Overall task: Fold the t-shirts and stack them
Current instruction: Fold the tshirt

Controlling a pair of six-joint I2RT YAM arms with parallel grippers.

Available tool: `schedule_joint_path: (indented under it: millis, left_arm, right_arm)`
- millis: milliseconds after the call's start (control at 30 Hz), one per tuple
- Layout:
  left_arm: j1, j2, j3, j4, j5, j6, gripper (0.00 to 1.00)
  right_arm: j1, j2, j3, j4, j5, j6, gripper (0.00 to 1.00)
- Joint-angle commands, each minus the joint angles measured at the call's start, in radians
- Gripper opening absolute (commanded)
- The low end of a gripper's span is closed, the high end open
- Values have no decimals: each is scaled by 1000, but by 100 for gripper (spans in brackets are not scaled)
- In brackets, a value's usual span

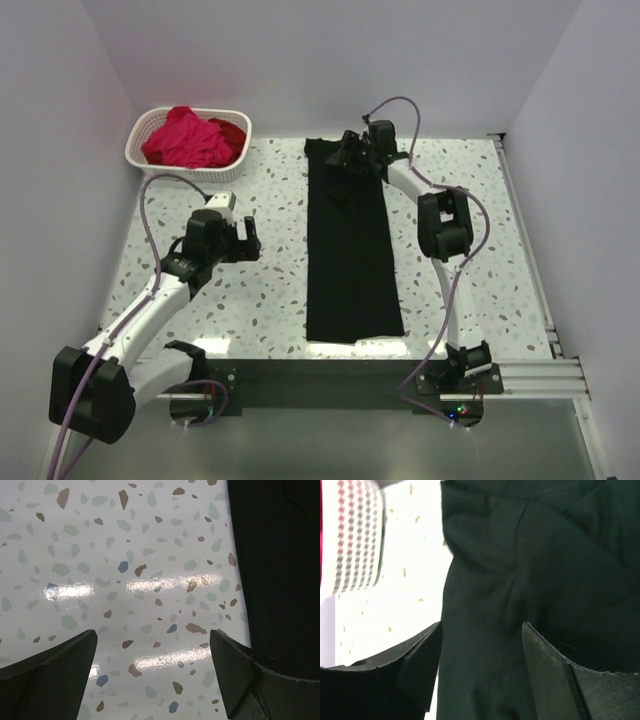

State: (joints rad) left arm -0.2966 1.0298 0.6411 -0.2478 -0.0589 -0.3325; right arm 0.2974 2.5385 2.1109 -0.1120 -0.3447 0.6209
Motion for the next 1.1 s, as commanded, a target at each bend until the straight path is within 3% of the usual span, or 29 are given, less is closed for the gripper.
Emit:
schedule_joint_path:
  millis: [0,100,333,533,700,733,867,1067]
  left_arm:
    - [-6,30,8,35,104,-36,100]
    - [-51,55,8,12,119,-83,100]
    - [-220,55,-37,-94,145,-226,96]
    - [-343,15,-77,-148,160,-339,92]
    - [-463,62,-98,-127,172,-425,88]
    - [-528,102,-92,-128,160,-456,86]
    - [-576,165,-66,-137,143,-470,84]
    - [-622,242,-37,-140,140,-471,74]
  right_arm:
    - [11,-226,-73,-30,-33,-91,69]
    - [9,-421,-236,-138,30,-157,69]
    - [14,-863,-797,-362,196,-220,67]
    - [39,-1194,-1167,-520,294,-168,65]
    - [134,-1377,-1376,-563,305,-81,63]
    - [184,-1446,-1461,-593,329,-11,63]
    - [209,-1471,-1509,-621,337,31,61]
    - [221,-1425,-1598,-560,271,54,55]
